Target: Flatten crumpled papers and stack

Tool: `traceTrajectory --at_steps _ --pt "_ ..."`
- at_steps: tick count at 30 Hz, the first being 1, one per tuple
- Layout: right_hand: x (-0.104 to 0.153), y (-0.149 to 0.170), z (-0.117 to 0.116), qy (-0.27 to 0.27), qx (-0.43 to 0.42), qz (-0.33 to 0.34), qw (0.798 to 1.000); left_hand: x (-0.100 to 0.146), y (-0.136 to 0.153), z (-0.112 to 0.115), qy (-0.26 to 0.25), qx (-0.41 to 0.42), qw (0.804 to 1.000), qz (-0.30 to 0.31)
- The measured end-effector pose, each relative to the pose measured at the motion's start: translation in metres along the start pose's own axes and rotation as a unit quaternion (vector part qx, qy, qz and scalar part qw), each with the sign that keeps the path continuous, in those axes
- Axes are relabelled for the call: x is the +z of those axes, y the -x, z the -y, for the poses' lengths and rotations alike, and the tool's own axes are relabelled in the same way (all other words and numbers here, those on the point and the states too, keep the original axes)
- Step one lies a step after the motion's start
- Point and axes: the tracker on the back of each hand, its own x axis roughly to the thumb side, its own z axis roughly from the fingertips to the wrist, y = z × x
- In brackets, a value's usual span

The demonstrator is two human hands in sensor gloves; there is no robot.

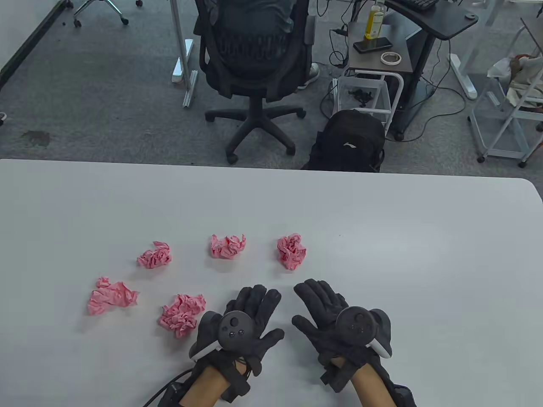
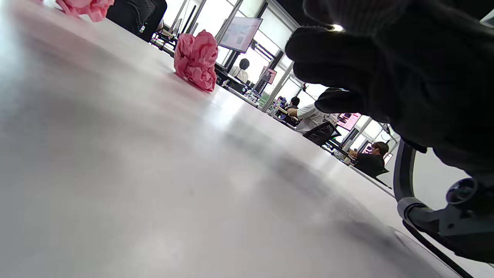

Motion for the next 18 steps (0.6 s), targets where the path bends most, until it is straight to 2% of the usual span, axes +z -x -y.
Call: traceTrajectory --at_steps 18 --pt "-0.0003 -0.0023 -0.0081 -0.002 0.009 -0.007 1.0 -0.0012 -0.007 0.0035 0.016 -0.005 1.0 0.006"
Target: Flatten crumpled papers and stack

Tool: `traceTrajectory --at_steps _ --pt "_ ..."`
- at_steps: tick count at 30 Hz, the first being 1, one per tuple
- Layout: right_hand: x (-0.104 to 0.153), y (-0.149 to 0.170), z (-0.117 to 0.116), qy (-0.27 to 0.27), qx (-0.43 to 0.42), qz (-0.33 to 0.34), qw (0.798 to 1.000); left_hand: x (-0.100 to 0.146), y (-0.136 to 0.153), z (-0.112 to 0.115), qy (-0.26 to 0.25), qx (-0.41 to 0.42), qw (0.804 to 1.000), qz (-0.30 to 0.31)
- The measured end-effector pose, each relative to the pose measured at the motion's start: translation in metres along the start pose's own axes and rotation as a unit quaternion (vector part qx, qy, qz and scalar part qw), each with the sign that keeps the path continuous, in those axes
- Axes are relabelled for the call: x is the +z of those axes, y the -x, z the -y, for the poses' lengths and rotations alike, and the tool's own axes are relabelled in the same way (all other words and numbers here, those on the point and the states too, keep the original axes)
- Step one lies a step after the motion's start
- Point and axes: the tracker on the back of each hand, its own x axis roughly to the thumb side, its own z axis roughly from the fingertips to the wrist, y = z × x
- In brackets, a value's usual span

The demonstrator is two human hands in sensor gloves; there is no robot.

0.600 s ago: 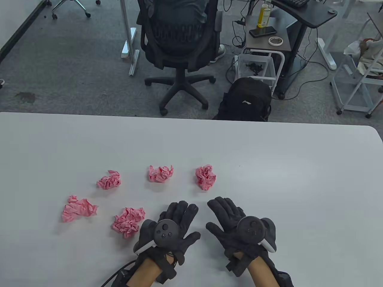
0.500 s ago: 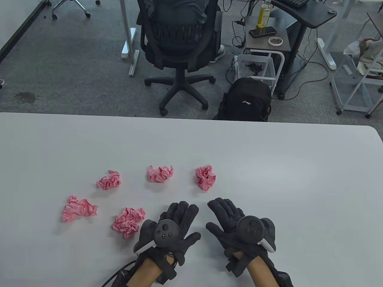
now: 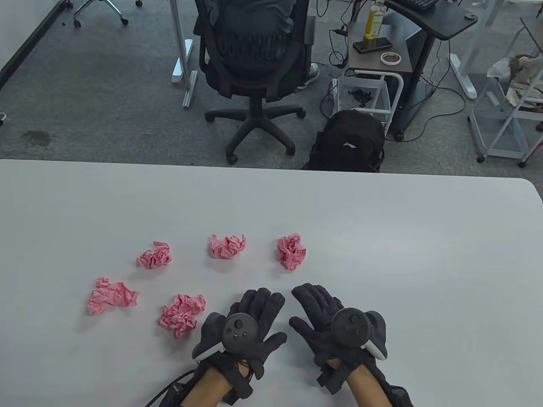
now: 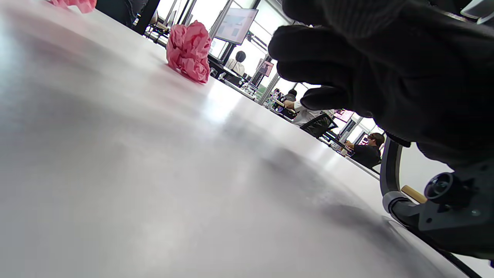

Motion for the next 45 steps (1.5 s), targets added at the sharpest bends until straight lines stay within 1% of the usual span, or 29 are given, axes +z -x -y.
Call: traceTrajectory --at_steps 4,6,8,10,12,13,14,16,18,20,22,24,26,29,32,34,38,39,42,45 --pt "-0.001 0.002 0.002 0.006 -0.007 -0.007 1.0 -0.002 -0.001 0.002 0.003 0.003 1.0 -0.001" --pt "-0.007 0.004 0.006 0.006 -0.018 -0.019 1.0 -0.002 -0.003 0.002 0.0 0.001 1.0 -0.001" --pt "-0.021 0.008 0.014 0.014 -0.032 -0.03 0.999 -0.002 -0.003 0.002 0.0 0.002 1.0 -0.001" --pt "-0.037 0.012 0.022 0.012 -0.027 -0.056 0.998 -0.001 -0.004 0.001 -0.003 0.009 1.0 0.0" --pt "-0.059 0.016 0.026 -0.015 -0.025 -0.095 0.995 -0.001 -0.005 0.0 -0.007 0.011 1.0 0.001" --pt "-0.066 0.016 0.026 -0.023 -0.026 -0.102 0.994 -0.001 -0.005 -0.001 -0.008 0.011 1.0 0.002" --pt "-0.079 0.017 0.026 -0.031 -0.027 -0.108 0.993 -0.001 -0.005 -0.001 -0.01 0.011 1.0 0.003" --pt "-0.096 0.017 0.025 -0.039 -0.019 -0.12 0.992 -0.001 -0.005 -0.001 -0.01 0.013 1.0 0.003" --pt "-0.12 0.016 0.019 -0.062 0.003 -0.133 0.989 -0.002 -0.004 -0.001 -0.01 0.016 1.0 0.004" --pt "-0.134 0.017 0.014 -0.071 0.016 -0.149 0.986 -0.002 -0.004 -0.001 -0.012 0.018 1.0 0.004" --pt "-0.146 0.022 0.006 -0.09 0.006 -0.173 0.981 -0.002 -0.003 -0.001 -0.013 0.016 1.0 0.005" --pt "-0.153 0.027 -0.001 -0.111 -0.007 -0.187 0.976 -0.001 -0.003 -0.001 -0.013 0.017 1.0 0.004" --pt "-0.155 0.031 -0.006 -0.126 -0.001 -0.194 0.973 -0.001 -0.001 -0.001 -0.013 0.024 1.0 0.004" --pt "-0.153 0.032 -0.01 -0.15 0.038 -0.207 0.966 -0.001 0.001 -0.002 -0.013 0.031 0.999 0.002" --pt "-0.152 0.033 -0.01 -0.133 0.087 -0.215 0.964 -0.001 0.002 -0.002 -0.014 0.031 0.999 0.001" --pt "-0.152 0.032 -0.012 -0.124 0.098 -0.222 0.962 -0.001 0.002 -0.002 -0.012 0.032 0.999 0.001" --pt "-0.16 0.026 -0.016 -0.071 0.134 -0.225 0.962 0.0 0.001 -0.002 -0.014 0.028 1.0 0.002" --pt "-0.163 0.025 -0.017 -0.058 0.145 -0.218 0.963 0.0 0.001 -0.003 -0.016 0.027 1.0 0.001" --pt "-0.171 0.027 -0.017 -0.039 0.152 -0.228 0.961 0.0 0.004 -0.003 -0.016 0.032 0.999 -0.002" --pt "-0.173 0.031 -0.012 -0.013 0.173 -0.22 0.96 -0.001 0.006 -0.003 -0.016 0.034 0.999 -0.004"
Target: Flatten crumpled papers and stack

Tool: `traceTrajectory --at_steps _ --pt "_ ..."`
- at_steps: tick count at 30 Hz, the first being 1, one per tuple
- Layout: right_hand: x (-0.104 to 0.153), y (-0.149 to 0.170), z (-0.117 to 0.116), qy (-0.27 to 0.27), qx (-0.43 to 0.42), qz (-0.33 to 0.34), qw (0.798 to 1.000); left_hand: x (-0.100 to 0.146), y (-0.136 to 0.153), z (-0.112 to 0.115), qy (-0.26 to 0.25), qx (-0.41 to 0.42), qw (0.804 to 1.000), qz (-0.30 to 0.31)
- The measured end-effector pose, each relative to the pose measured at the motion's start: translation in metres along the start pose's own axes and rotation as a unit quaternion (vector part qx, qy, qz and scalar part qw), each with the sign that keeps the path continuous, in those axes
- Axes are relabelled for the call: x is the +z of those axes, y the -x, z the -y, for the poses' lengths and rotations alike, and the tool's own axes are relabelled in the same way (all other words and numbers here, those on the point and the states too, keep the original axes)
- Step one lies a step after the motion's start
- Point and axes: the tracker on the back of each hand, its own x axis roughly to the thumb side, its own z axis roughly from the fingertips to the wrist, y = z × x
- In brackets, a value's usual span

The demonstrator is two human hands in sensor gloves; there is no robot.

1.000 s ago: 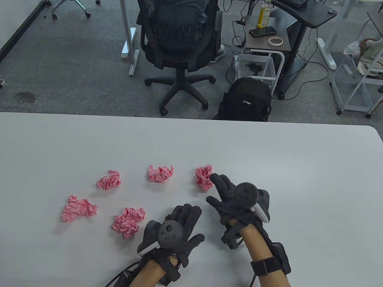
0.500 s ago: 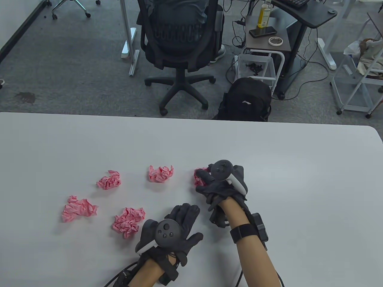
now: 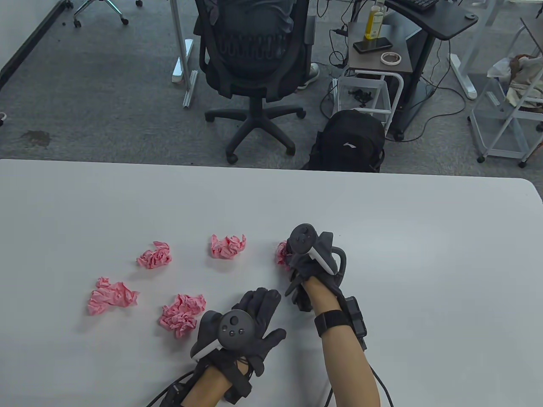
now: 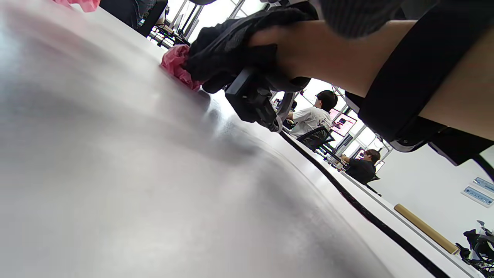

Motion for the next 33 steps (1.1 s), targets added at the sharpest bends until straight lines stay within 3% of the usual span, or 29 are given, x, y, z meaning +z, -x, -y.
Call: traceTrajectory --at_steps 8,16,20,24,28,31,33 --pt "0.028 0.02 0.027 0.056 -0.052 0.037 0.996 -0.002 0.007 0.001 0.001 0.016 1.0 -0.009" --pt "0.112 0.03 0.056 0.069 -0.088 0.172 0.979 -0.007 0.0 0.005 -0.014 0.032 0.999 0.018" --pt "0.144 0.03 0.053 0.023 -0.142 0.214 0.966 -0.013 -0.005 0.001 -0.042 0.024 0.999 0.01" --pt "0.162 0.04 0.046 -0.02 -0.268 0.218 0.938 -0.018 -0.018 -0.001 -0.024 0.028 0.998 0.059" --pt "0.164 0.058 0.033 -0.037 -0.362 0.223 0.905 -0.018 -0.026 -0.004 -0.035 0.045 0.995 0.082" --pt "0.168 0.065 0.03 -0.041 -0.368 0.238 0.898 -0.019 -0.027 -0.002 -0.023 0.082 0.992 0.095" --pt "0.169 0.068 0.032 -0.037 -0.386 0.256 0.885 -0.015 -0.026 -0.003 -0.051 0.096 0.988 0.109"
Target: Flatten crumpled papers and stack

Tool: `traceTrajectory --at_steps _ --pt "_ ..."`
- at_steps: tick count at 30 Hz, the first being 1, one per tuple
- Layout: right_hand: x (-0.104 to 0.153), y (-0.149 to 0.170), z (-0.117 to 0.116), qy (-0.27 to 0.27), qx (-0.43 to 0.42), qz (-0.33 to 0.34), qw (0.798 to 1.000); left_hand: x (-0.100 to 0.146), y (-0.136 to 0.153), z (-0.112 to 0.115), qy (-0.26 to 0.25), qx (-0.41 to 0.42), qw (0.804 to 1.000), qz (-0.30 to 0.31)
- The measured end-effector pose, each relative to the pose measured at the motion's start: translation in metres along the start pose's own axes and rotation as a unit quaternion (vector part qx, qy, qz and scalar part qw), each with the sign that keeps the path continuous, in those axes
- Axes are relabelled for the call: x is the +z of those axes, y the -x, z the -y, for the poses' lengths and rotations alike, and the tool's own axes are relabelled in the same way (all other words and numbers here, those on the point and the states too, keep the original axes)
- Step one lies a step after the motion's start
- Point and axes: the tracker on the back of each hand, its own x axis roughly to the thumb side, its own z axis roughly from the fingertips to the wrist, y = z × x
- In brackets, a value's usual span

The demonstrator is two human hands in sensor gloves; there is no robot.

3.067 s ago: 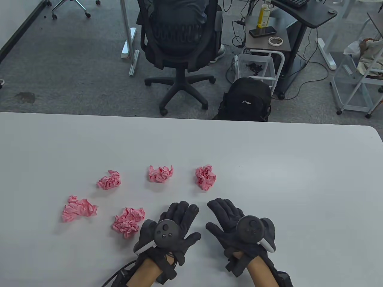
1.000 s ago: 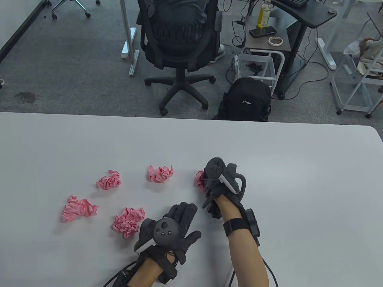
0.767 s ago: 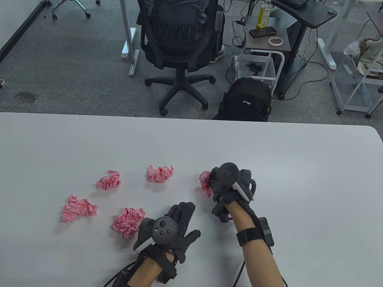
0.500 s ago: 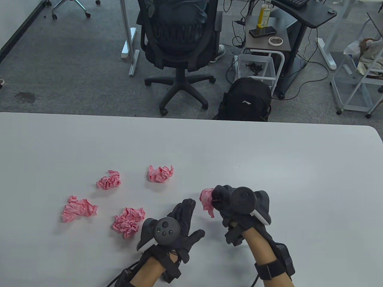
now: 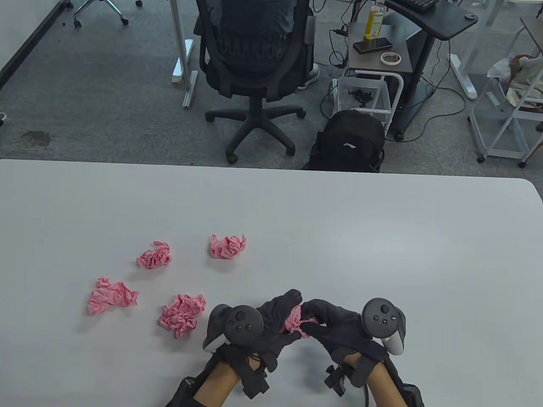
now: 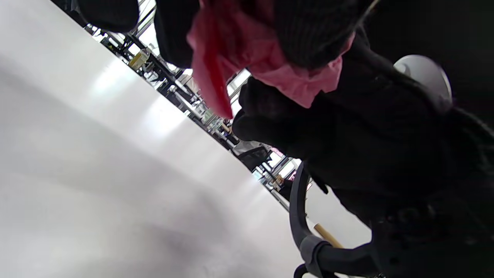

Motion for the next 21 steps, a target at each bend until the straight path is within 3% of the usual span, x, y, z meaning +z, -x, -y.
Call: traceTrajectory --at_steps 5,11,17,21 --pt "0.001 -0.005 0.005 0.004 -0.019 0.023 1.0 0.008 0.004 -0.009 -0.041 0.047 0.998 0.011" --pt "0.0 0.001 0.003 -0.01 -0.054 0.033 0.998 0.009 0.018 -0.009 -0.025 0.172 0.985 -0.006" --pt "0.003 -0.001 0.009 0.068 -0.081 0.07 0.992 0.013 0.028 -0.014 -0.053 0.222 0.973 -0.029" --pt "0.004 0.007 0.013 0.08 -0.112 0.04 0.99 0.015 0.034 -0.015 -0.055 0.245 0.967 -0.033"
